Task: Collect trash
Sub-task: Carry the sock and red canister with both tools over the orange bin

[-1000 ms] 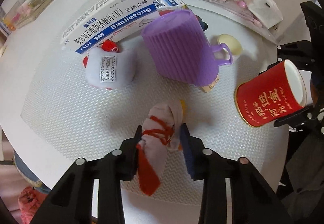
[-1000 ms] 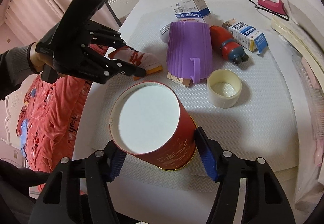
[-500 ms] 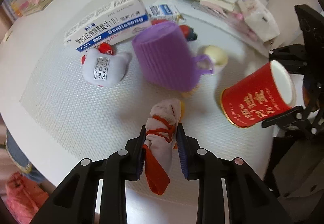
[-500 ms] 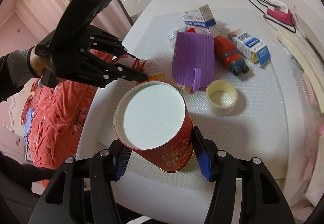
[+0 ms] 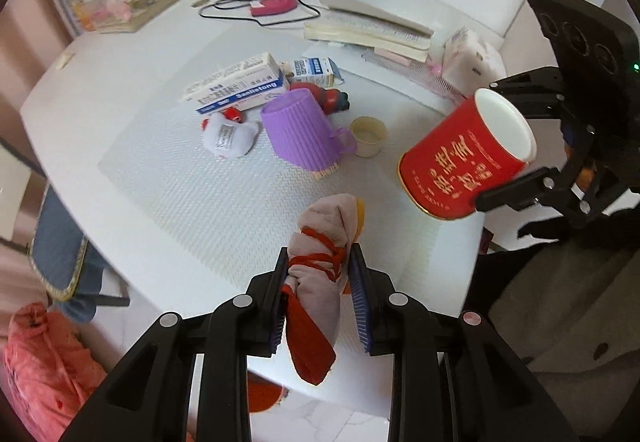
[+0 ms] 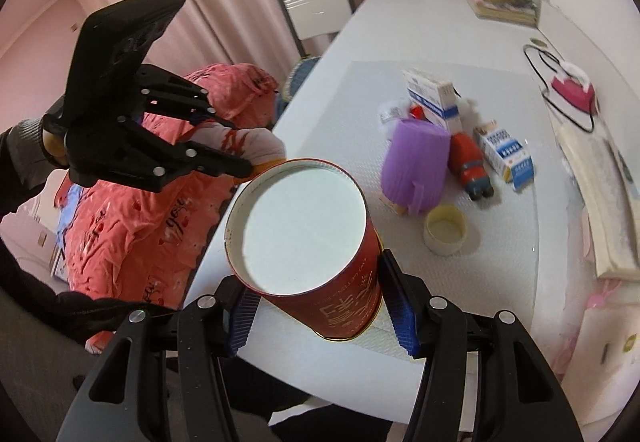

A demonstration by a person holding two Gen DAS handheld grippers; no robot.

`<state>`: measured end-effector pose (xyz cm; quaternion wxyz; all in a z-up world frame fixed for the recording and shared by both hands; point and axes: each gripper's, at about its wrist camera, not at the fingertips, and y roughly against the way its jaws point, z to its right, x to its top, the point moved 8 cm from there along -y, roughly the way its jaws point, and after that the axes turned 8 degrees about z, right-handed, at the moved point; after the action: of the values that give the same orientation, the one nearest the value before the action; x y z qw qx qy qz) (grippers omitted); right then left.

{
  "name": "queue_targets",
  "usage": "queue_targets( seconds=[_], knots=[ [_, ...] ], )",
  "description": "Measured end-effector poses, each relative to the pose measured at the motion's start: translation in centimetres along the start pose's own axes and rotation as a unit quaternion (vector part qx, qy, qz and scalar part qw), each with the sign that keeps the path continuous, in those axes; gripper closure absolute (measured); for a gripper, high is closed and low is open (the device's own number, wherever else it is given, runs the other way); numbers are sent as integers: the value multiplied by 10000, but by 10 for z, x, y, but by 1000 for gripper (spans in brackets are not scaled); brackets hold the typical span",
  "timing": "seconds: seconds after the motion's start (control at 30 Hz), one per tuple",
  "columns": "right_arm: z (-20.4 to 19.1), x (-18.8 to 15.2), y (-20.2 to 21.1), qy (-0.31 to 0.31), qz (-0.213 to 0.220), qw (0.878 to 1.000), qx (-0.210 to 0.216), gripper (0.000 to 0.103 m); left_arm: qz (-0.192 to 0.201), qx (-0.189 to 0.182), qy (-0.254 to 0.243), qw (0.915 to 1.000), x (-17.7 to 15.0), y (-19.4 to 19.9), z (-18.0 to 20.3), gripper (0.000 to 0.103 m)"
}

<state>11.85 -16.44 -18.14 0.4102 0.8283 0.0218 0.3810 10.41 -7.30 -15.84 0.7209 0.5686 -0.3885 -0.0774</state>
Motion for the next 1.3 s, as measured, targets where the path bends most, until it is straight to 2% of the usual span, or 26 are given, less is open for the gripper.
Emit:
queue_targets(
  seconds=[0.23, 0.5, 0.7, 0.93, 1.13, 1.3],
  knots=[
    [-25, 14, 10, 332, 63, 9991, 264, 46, 258, 260, 487, 9981, -51, 42, -20, 73],
    [-69, 29, -4, 792, -104, 9933, 834, 46, 491, 675, 1264, 9885, -90, 68, -18, 73],
    [-114, 41, -28, 1477, -345, 9804, 1256, 46, 475, 997, 1881, 9759, -130, 84, -28, 73],
    [-177, 52, -69, 2086, -616, 9603, 1747, 46, 512, 1291, 2648, 9542, -186, 103, -46, 73],
    [-242, 52, -112, 2596, -920, 9381, 2100, 46, 497, 1371, 3145, 9380, -225, 106, -72, 73],
    [-276, 48, -151, 2739, -1168, 9286, 2216, 46, 529, 1363, 3441, 9275, -255, 101, -96, 72]
  ],
)
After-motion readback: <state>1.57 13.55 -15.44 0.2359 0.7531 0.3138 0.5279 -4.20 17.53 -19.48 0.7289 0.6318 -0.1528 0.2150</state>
